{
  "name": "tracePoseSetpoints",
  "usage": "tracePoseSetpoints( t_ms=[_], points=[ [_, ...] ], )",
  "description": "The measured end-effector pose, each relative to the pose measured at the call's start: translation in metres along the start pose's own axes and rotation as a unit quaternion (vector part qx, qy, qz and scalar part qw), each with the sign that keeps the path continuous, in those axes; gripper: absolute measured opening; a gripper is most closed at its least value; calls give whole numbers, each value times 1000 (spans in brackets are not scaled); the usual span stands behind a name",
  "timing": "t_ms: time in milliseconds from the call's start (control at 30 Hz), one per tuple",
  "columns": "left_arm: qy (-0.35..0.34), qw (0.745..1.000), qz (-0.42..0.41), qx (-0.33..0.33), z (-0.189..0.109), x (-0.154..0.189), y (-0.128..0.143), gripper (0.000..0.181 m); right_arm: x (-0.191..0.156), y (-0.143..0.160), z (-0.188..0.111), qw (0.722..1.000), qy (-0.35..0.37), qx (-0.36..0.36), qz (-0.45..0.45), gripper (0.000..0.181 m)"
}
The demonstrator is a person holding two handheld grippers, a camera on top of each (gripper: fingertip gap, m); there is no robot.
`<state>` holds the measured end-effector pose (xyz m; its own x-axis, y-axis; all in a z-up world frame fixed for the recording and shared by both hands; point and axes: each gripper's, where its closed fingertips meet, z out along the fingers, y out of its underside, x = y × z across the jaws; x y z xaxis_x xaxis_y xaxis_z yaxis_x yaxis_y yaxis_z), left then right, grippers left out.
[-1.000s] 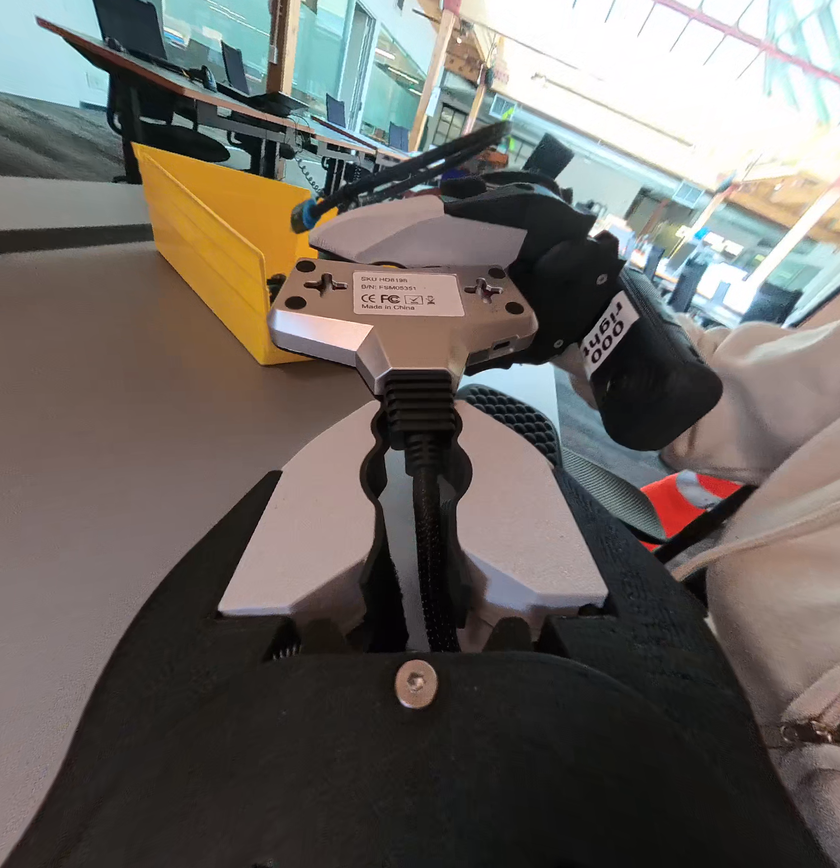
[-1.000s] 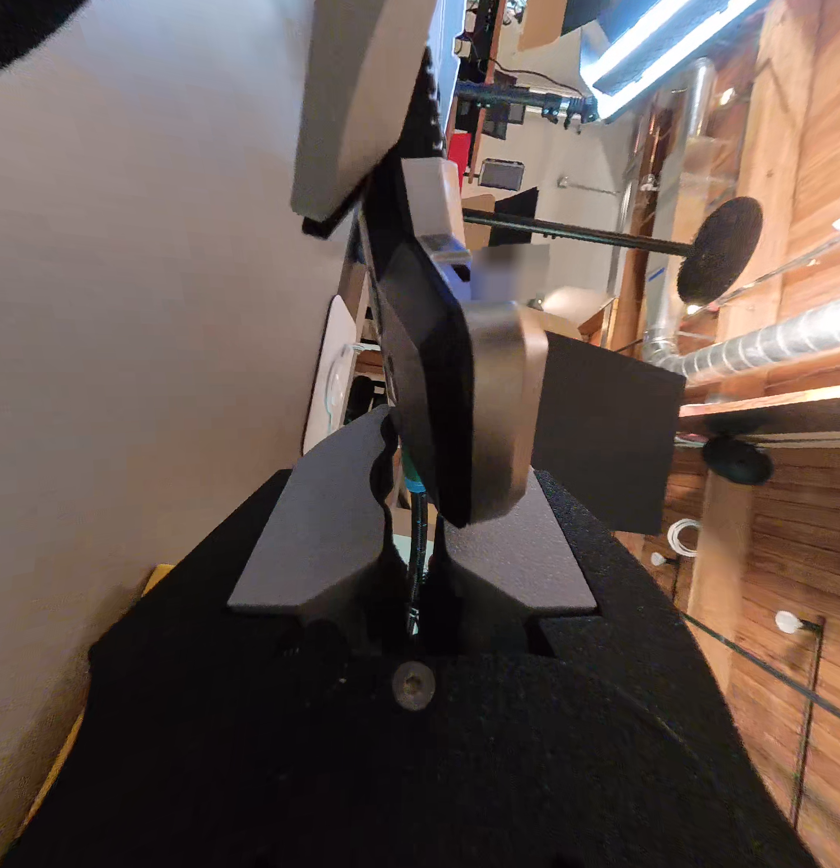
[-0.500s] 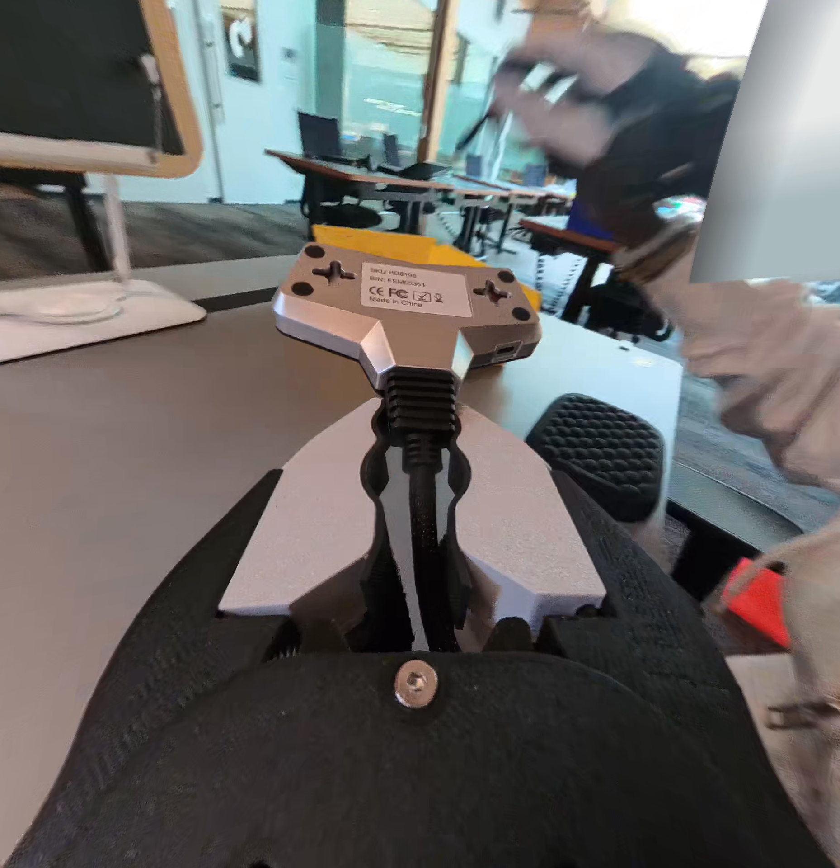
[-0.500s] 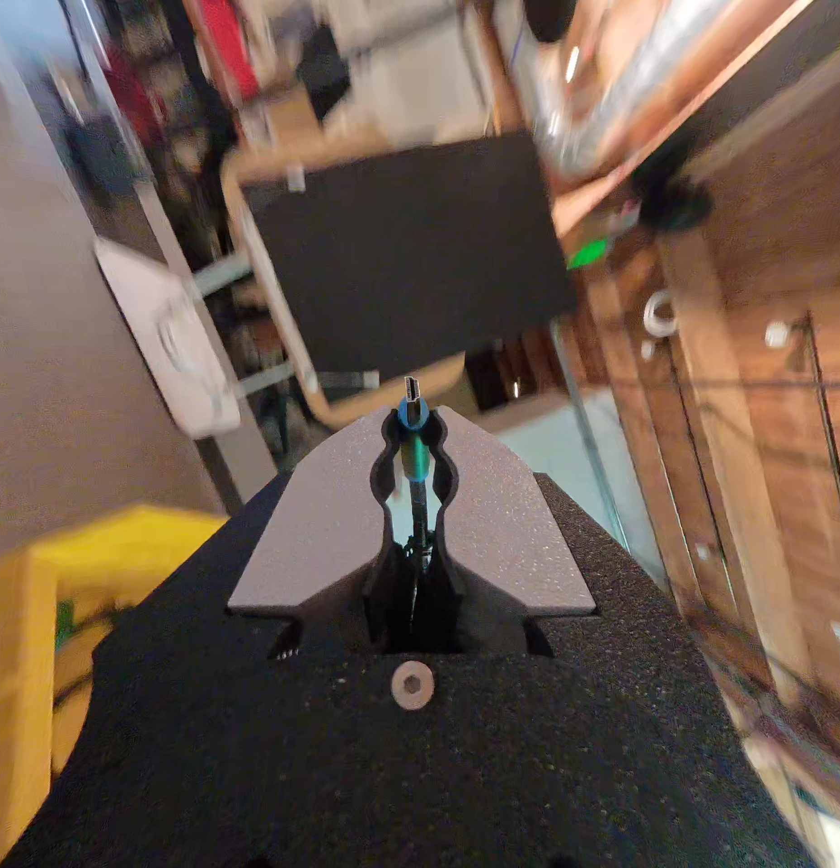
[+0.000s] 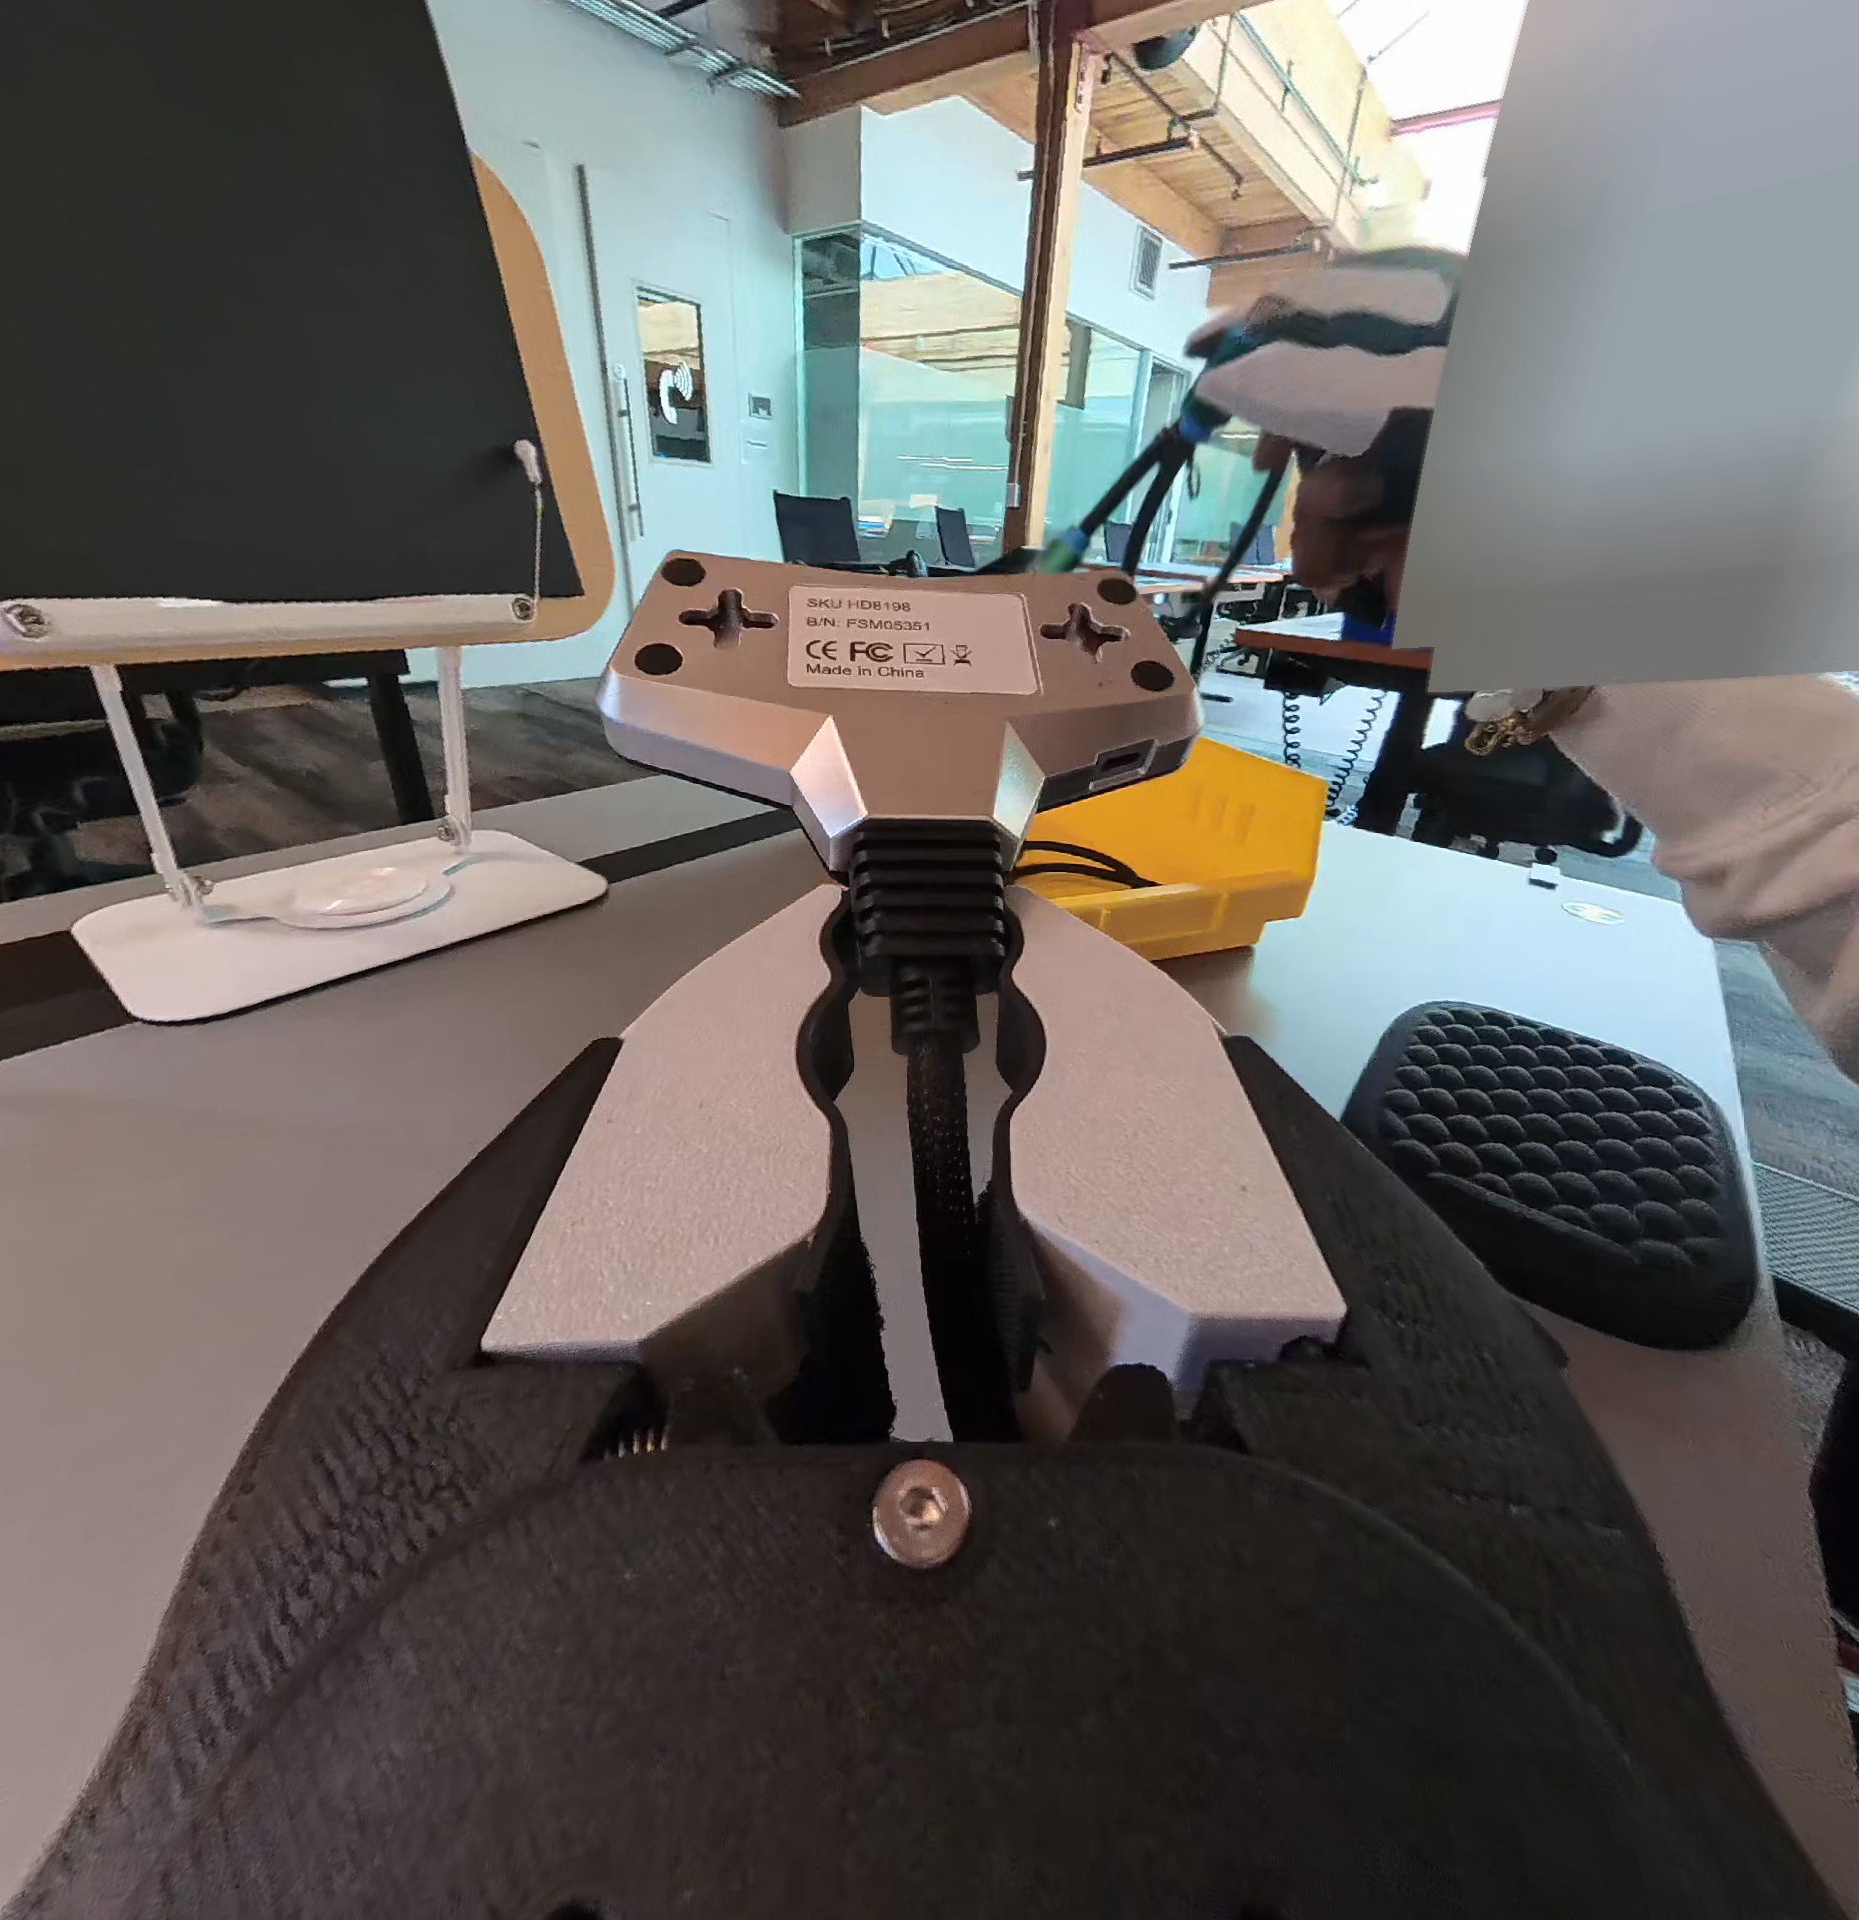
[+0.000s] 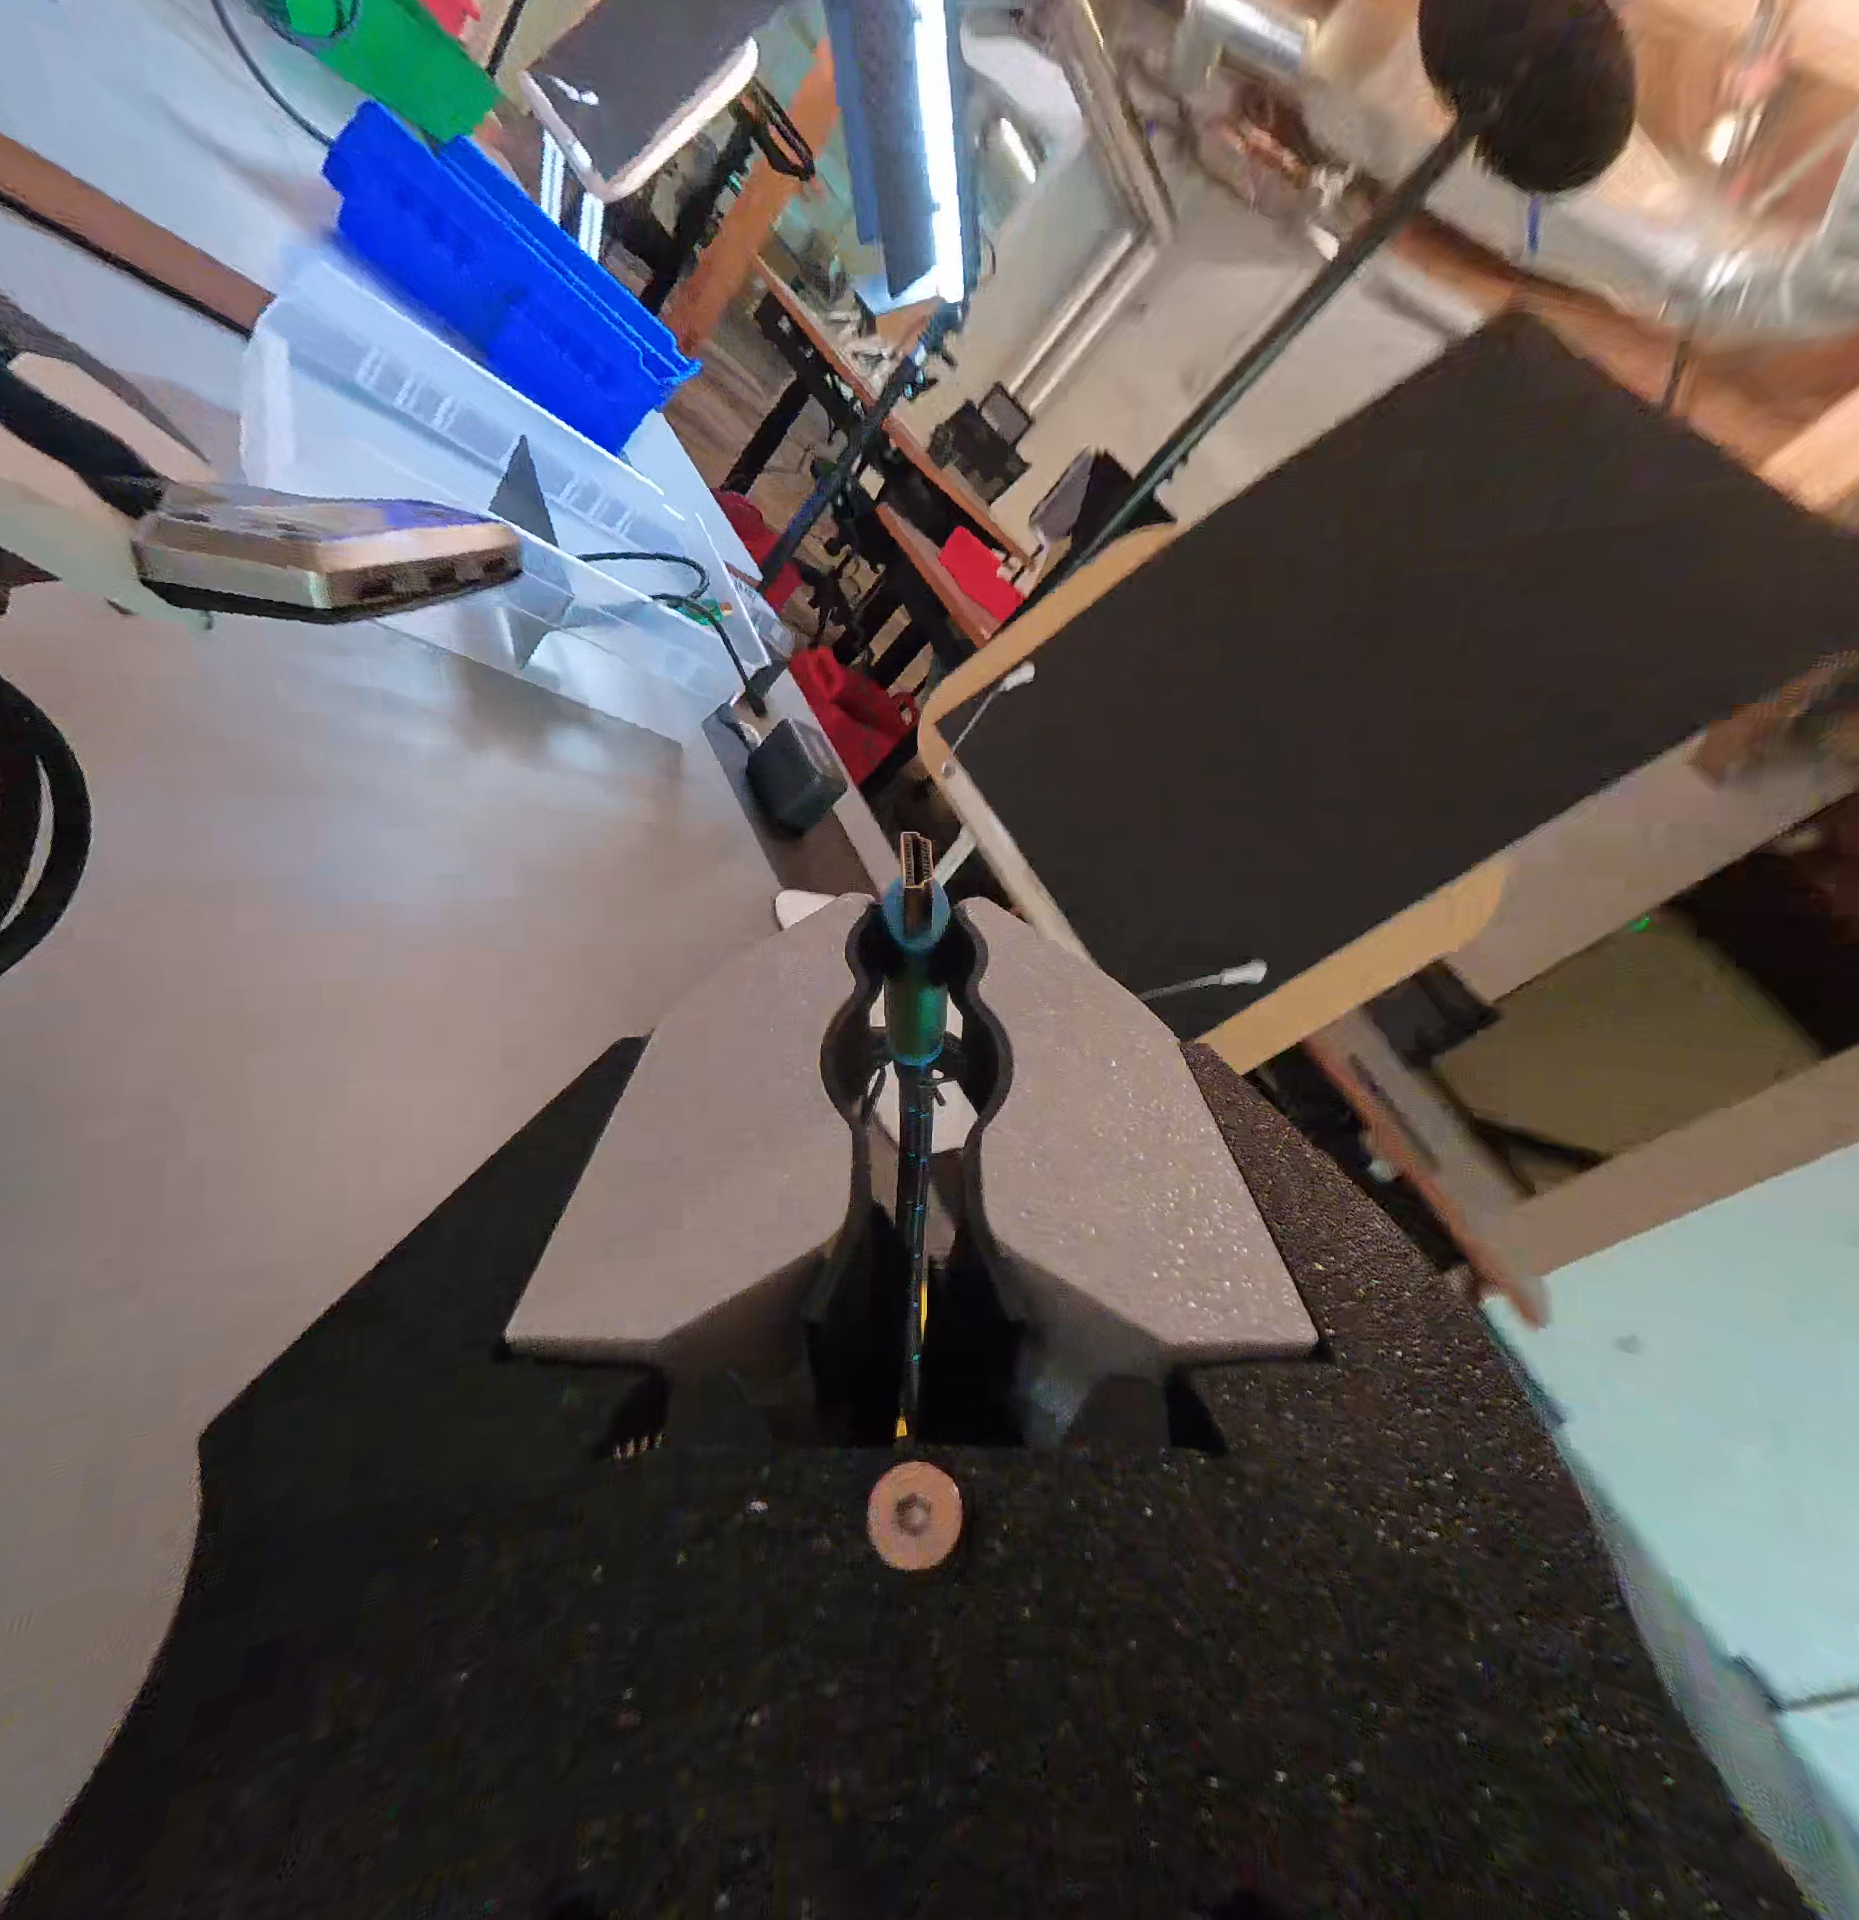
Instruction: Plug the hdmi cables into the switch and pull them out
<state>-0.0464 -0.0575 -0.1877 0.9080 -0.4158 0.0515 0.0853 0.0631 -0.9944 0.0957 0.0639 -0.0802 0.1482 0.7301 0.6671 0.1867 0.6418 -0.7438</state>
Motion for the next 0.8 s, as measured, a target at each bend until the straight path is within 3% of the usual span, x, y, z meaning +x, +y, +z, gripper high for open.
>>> tracePoseSetpoints(
  t_ms=[133, 300, 433, 500, 600, 633, 700, 800],
  points=[
    [-8, 1000, -8, -2, -1, -5, 6, 24, 24, 63, -2, 976, -17, -122, 179, 12],
    [-10, 1000, -11, -8, -1, -7, 11, 24, 19, 141, -8, 891, -49, -289, 346, 14],
    [-8, 1000, -5, -18, 0, -6, 14, 24, 22, 161, -5, 883, -14, -321, 342, 55],
    [-13, 1000, 0, -16, -1, -7, 14, 24, 22, 142, 3, 907, -4, -283, 312, 57],
    [-9, 1000, 11, -6, -1, -6, 12, 24, -5, 79, 24, 922, -56, -147, 354, 54],
    [-1, 1000, 17, 2, -1, -3, 10, 24, -21, 52, 31, 913, -95, -88, 387, 53],
    [12, 999, 45, 17, -2, 4, 5, 24, -57, 7, 40, 869, -178, 4, 461, 54],
    [18, 993, 112, 20, -3, 13, 4, 24, -113, -28, 49, 797, -284, 47, 531, 67]
  ],
)
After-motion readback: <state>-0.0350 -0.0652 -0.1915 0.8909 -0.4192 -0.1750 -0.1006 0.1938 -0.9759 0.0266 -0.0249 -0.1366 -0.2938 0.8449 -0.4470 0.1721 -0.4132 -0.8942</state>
